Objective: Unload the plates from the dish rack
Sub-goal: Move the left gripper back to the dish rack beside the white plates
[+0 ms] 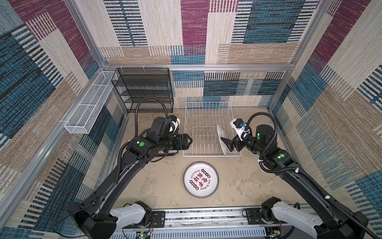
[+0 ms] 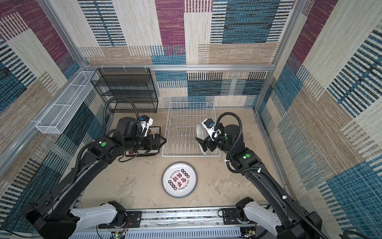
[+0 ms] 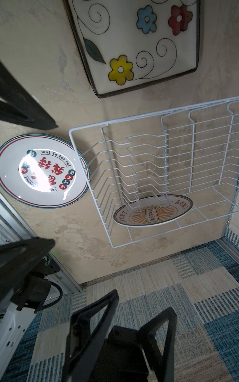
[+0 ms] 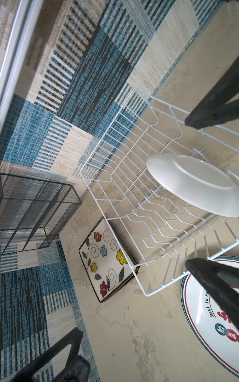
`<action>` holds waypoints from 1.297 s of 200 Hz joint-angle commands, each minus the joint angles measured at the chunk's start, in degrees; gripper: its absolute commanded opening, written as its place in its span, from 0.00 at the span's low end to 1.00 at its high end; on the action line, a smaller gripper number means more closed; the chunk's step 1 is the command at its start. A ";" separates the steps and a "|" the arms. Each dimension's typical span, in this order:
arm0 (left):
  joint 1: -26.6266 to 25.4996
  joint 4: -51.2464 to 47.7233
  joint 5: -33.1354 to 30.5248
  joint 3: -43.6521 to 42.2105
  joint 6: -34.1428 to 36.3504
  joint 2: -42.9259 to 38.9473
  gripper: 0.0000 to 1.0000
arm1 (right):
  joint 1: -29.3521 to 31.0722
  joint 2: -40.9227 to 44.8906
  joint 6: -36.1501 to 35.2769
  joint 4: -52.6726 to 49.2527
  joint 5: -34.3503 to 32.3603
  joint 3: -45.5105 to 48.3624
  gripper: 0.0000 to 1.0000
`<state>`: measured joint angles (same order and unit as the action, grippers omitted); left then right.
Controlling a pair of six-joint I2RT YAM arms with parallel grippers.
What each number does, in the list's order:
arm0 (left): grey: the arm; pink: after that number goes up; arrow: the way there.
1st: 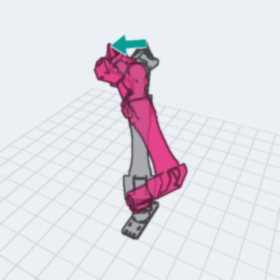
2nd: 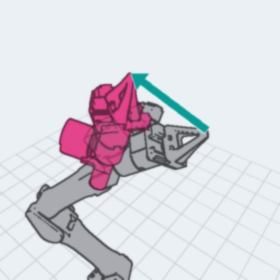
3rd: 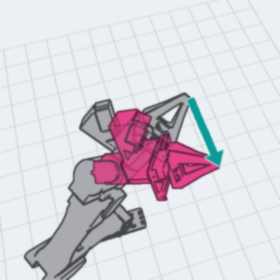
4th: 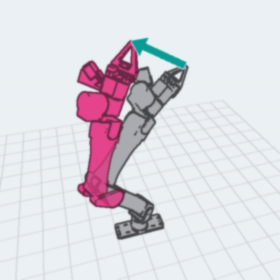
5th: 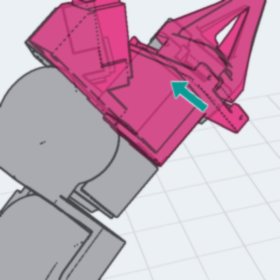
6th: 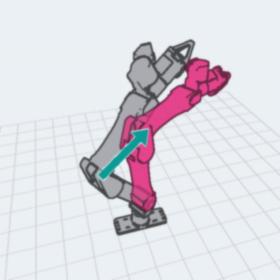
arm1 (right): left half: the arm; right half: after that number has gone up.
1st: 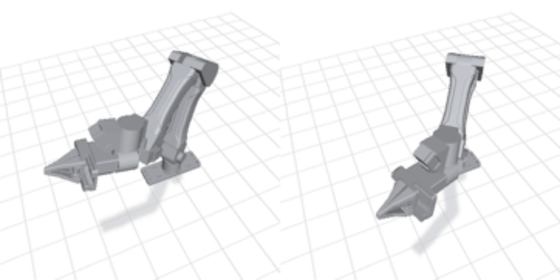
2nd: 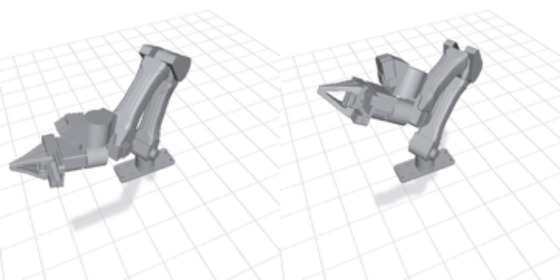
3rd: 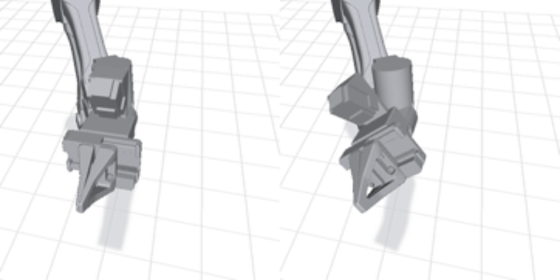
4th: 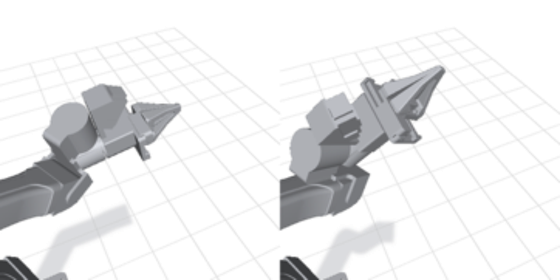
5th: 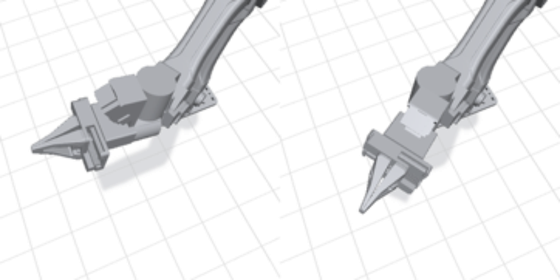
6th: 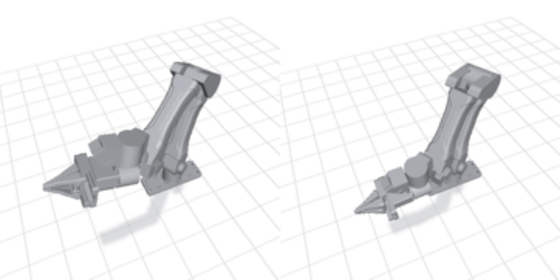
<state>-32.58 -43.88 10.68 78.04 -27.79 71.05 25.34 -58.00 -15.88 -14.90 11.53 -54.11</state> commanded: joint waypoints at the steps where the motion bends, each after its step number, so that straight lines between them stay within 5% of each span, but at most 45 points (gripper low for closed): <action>1: -0.97 4.85 -2.31 0.65 0.99 2.63 0.84 | -0.59 -0.28 4.58 -0.09 -5.49 0.31 1.00; 49: -3.73 12.64 -3.16 2.95 -1.59 11.53 0.84 | -7.80 0.26 13.73 -2.97 -3.39 1.09 1.00; 178: -8.69 18.94 5.02 20.75 -9.59 39.23 0.77 | -15.50 -2.98 20.01 -7.64 1.48 -0.47 1.00; 259: -10.57 16.81 4.97 28.77 -14.11 49.20 0.51 | -16.56 -3.15 19.97 -7.17 1.49 -0.03 1.00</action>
<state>-43.00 -26.85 15.79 106.04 -39.03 119.44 8.91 -61.19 3.60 -22.59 12.93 -53.84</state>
